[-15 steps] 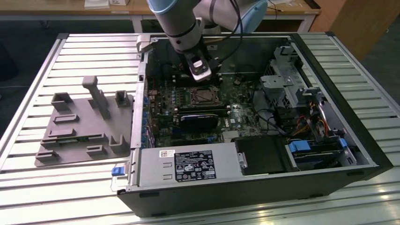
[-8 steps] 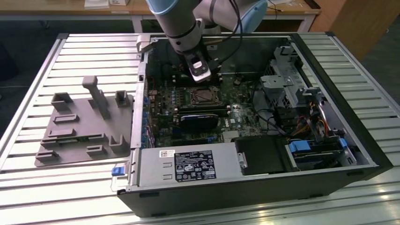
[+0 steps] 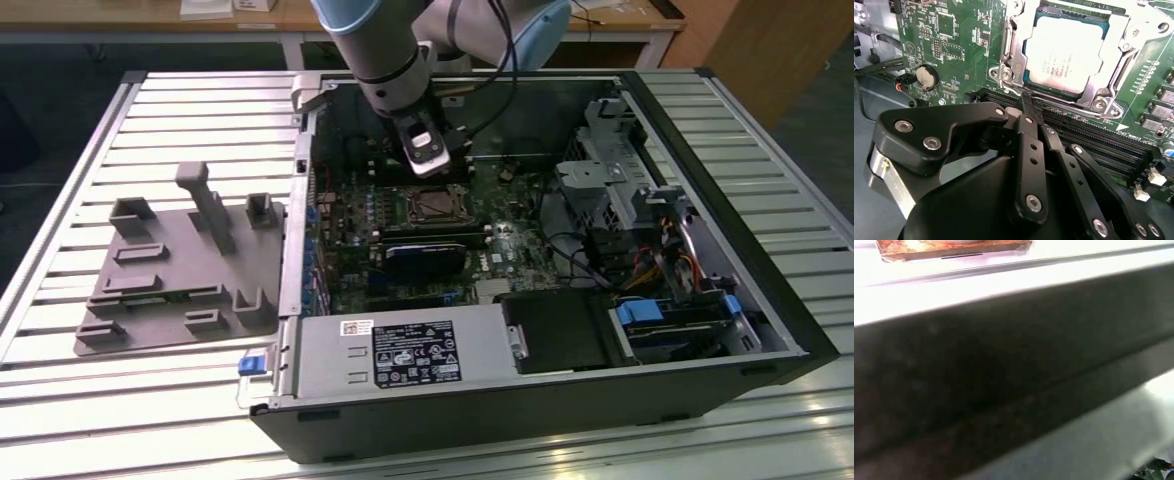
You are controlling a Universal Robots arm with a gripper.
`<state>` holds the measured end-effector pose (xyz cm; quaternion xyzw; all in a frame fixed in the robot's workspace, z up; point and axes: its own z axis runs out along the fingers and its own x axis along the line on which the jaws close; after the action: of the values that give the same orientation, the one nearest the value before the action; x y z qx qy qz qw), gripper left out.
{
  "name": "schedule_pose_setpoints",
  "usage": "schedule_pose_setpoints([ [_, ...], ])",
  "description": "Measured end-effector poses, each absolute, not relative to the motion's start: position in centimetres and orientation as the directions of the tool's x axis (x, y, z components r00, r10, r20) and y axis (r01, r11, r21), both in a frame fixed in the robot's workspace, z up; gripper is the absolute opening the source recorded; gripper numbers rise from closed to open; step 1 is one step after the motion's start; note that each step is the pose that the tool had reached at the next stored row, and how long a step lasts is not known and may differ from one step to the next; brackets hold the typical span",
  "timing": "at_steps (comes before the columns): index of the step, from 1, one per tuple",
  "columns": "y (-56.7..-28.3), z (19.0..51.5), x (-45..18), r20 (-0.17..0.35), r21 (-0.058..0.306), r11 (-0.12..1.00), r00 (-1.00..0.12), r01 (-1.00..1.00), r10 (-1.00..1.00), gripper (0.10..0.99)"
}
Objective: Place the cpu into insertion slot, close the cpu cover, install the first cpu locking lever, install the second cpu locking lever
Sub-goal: 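Install the first cpu locking lever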
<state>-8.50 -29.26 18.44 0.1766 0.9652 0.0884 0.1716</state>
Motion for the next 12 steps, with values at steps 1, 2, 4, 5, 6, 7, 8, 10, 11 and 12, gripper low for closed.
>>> schedule_pose_setpoints([
  [1, -29.27, 18.43, -8.50, -0.300, 0.232, 0.922, -0.879, 0.311, 0.371, 0.102],
  [2, -29.30, 18.43, -8.50, -0.300, 0.232, 0.922, -0.879, 0.310, 0.371, 0.102],
  [4, -29.34, 18.43, -8.48, -0.300, 0.232, 0.922, -0.879, 0.311, 0.371, 0.102],
  [5, -29.37, 18.43, -8.47, -0.300, 0.232, 0.922, -0.879, 0.311, 0.371, 0.102],
  [6, -29.41, 18.43, -8.45, -0.300, 0.232, 0.922, -0.879, 0.311, 0.371, 0.102],
  [7, -29.45, 18.43, -8.42, -0.300, 0.232, 0.922, -0.879, 0.311, 0.371, 0.102],
  [8, -29.49, 18.43, -8.39, -0.300, 0.232, 0.922, -0.879, 0.311, 0.371, 0.102],
  [10, -29.58, 18.43, -8.34, -0.300, 0.232, 0.922, -0.879, 0.310, 0.371, 0.102],
  [11, -29.62, 18.43, -8.32, -0.300, 0.233, 0.922, -0.879, 0.310, 0.372, 0.102],
  [12, -29.66, 18.43, -8.30, -0.300, 0.233, 0.922, -0.879, 0.310, 0.372, 0.102],
])
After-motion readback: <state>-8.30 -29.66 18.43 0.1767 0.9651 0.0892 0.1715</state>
